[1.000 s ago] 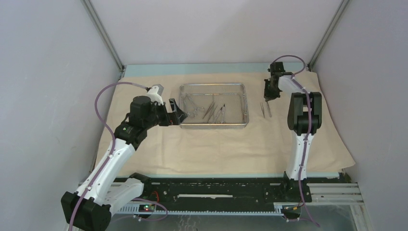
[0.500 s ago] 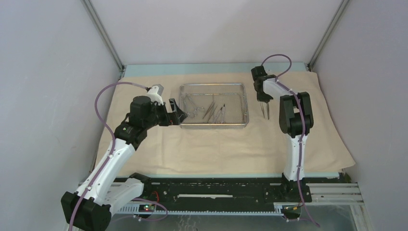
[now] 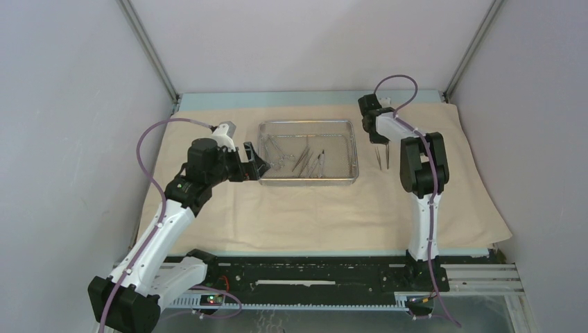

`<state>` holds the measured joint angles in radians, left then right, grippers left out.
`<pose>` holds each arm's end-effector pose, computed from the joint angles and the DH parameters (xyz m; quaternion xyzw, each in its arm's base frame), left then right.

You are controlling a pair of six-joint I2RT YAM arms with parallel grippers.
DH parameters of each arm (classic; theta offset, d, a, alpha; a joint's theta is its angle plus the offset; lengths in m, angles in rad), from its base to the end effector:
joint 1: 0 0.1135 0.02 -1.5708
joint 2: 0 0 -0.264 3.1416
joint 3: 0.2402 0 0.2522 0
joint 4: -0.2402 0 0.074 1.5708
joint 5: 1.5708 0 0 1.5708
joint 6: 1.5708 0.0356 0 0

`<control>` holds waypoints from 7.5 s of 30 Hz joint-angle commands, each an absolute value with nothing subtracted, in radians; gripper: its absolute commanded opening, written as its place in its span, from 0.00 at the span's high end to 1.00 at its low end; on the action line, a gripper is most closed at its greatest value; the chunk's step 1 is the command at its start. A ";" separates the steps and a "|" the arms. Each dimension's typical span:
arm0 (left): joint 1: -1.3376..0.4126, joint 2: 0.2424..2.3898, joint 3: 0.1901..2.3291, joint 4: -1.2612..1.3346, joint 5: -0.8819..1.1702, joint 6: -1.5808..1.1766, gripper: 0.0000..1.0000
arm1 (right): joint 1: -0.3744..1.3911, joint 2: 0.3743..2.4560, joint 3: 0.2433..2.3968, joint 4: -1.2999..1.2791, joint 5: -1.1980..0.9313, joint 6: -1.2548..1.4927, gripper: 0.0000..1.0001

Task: Open and lay out the surgical kit
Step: Adjust the medical item in the surgical kit, then pick up the medical item from the container.

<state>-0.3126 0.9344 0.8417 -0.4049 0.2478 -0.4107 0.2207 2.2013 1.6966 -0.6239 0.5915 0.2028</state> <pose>0.1952 -0.0723 0.3111 0.0213 0.8549 -0.2788 0.4369 0.4565 0.0821 0.1672 0.0556 0.9338 -0.2339 0.2649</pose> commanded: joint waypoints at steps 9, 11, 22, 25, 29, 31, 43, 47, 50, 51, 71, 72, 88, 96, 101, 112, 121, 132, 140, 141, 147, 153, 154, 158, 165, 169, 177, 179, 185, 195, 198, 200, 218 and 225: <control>-0.306 0.924 0.851 -0.374 0.255 -0.411 0.00 | 0.250 2.244 1.776 -0.629 0.651 0.159 0.99; -0.305 0.925 0.851 -0.374 0.255 -0.410 0.00 | 0.252 2.252 1.782 -0.630 0.655 0.154 0.98; -0.306 0.926 0.851 -0.374 0.253 -0.411 0.00 | 0.256 2.273 1.781 -0.627 0.660 0.135 0.96; -0.305 0.928 0.853 -0.374 0.255 -0.411 0.00 | 0.260 2.273 1.782 -0.626 0.662 0.129 0.94; -0.306 0.928 0.851 -0.374 0.254 -0.411 0.00 | 0.261 2.274 1.785 -0.631 0.660 0.129 0.91; -0.305 0.927 0.851 -0.374 0.255 -0.411 0.00 | 0.261 2.273 1.789 -0.634 0.657 0.130 0.89; -0.305 0.927 0.851 -0.375 0.254 -0.411 0.00 | 0.265 2.273 1.813 -0.651 0.640 0.136 0.85; -0.306 0.925 0.851 -0.374 0.253 -0.411 0.00 | 0.266 2.281 1.821 -0.657 0.640 0.133 0.86; -0.305 0.924 0.851 -0.374 0.252 -0.411 0.00 | 0.264 2.293 1.829 -0.667 0.647 0.132 0.92; -0.306 0.925 0.851 -0.374 0.253 -0.411 0.00 | 0.264 2.298 1.834 -0.672 0.652 0.132 0.95; -0.306 0.927 0.851 -0.374 0.250 -0.410 0.00 | 0.271 2.379 1.942 -0.754 0.788 0.118 0.96; -0.306 0.926 0.851 -0.374 0.251 -0.411 0.00 | 0.274 2.380 1.938 -0.755 0.793 0.117 0.96; -0.305 0.928 0.851 -0.374 0.252 -0.409 0.00 | 0.279 2.367 1.904 -0.753 0.770 0.155 0.83; -0.306 0.928 0.851 -0.374 0.253 -0.410 0.00 | 0.280 2.355 1.902 -0.753 0.741 0.164 0.78; -0.305 0.929 0.851 -0.374 0.254 -0.410 0.00 | 0.279 2.338 1.902 -0.752 0.710 0.164 0.75; -0.305 0.931 0.852 -0.374 0.255 -0.409 0.00 | 0.279 2.245 1.881 -0.740 0.619 0.166 0.73; -0.306 0.936 0.851 -0.374 0.250 -0.408 0.00 | 0.271 2.104 1.864 -0.771 0.536 0.187 0.67; -0.305 0.940 0.851 -0.375 0.231 -0.402 0.00 | 0.400 1.921 1.783 -0.767 0.337 0.267 0.63; -0.307 0.944 0.845 -0.371 0.215 -0.400 0.00 | 0.532 2.018 1.819 -0.752 0.253 0.367 0.68; -0.307 0.947 0.844 -0.369 0.214 -0.402 0.00 | 0.543 2.040 1.834 -0.760 0.249 0.380 0.69; -0.331 0.960 0.843 -0.368 0.183 -0.408 0.00 | 0.548 2.161 1.875 -0.767 0.214 0.414 0.70; -0.379 0.960 0.867 -0.406 0.117 -0.411 0.00 | 0.553 2.230 1.905 -0.773 0.220 0.419 0.70; -0.386 0.958 0.869 -0.412 0.107 -0.412 0.00 | 0.556 2.231 1.899 -0.760 0.223 0.416 0.69; -0.414 0.939 0.869 -0.437 0.074 -0.431 0.00 | 0.566 2.246 1.895 -0.763 0.238 0.415 0.68; -0.455 0.868 0.852 -0.480 0.018 -0.465 0.00 | 0.582 2.209 1.829 -0.698 0.236 0.423 0.66; -0.460 0.830 0.841 -0.501 0.006 -0.480 0.00 | 0.577 2.219 1.865 -0.711 0.263 0.423 0.65; -0.462 0.818 0.840 -0.507 0.004 -0.460 0.00 | 0.559 2.251 1.935 -0.740 0.266 0.420 0.68; -0.462 0.814 0.833 -0.493 0.006 -0.463 0.00 | 0.560 2.234 1.911 -0.716 0.265 0.416 0.67; -0.462 0.808 0.806 -0.464 0.009 -0.474 0.00 | 0.556 2.265 1.948 -0.732 0.251 0.413 0.67; -0.462 0.812 0.804 -0.453 0.010 -0.474 0.00 | 0.553 2.327 1.989 -0.745 0.247 0.424 0.69; -0.462 0.811 0.804 -0.453 0.010 -0.474 0.00 | 0.546 2.332 1.989 -0.742 0.243 0.432 0.70; -0.461 0.811 0.800 -0.450 0.010 -0.475 0.00 | 0.545 2.332 1.988 -0.738 0.239 0.434 0.70; -0.462 0.840 0.811 -0.441 0.017 -0.477 0.00 | 0.524 2.353 1.979 -0.729 0.202 0.441 0.82; -0.460 0.847 0.823 -0.445 0.017 -0.470 0.00 | 0.520 2.354 1.974 -0.720 0.185 0.444 0.97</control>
